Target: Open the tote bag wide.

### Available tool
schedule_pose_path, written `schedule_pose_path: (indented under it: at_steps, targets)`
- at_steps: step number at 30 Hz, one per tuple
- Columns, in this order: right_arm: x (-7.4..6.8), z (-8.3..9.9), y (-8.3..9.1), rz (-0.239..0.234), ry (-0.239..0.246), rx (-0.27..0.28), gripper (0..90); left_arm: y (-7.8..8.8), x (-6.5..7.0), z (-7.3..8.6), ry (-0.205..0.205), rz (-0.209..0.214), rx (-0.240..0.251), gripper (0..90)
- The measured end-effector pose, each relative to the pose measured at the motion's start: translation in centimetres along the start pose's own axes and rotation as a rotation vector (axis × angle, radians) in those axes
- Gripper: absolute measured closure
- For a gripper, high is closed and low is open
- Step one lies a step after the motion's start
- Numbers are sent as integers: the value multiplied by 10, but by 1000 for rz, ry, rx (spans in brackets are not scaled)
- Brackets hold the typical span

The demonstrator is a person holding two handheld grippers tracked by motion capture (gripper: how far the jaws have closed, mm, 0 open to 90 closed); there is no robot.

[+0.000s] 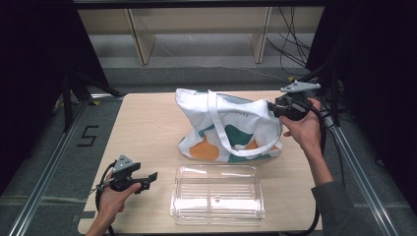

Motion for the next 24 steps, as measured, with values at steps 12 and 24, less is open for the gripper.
schedule_pose_path:
  at_steps: [12, 24]
  targets:
    - [-17, -20, 50, 1, 152, 127, 886, 1, 2, -2, -6, 9, 9, 188]
    - [-54, 17, 84, -25, 223, 265, 887, 0, 22, -56, -53, 88, 85, 249]
Point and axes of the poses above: each handheld gripper's, and its own axes: y roughly backward along the jaws, z roughly out of its underside, x roughly to its right, the point moved 7 cm from there along -y, roughly forward along the jaws, and after that the axes turned 2 degrees about y, right-handed, at the moved point
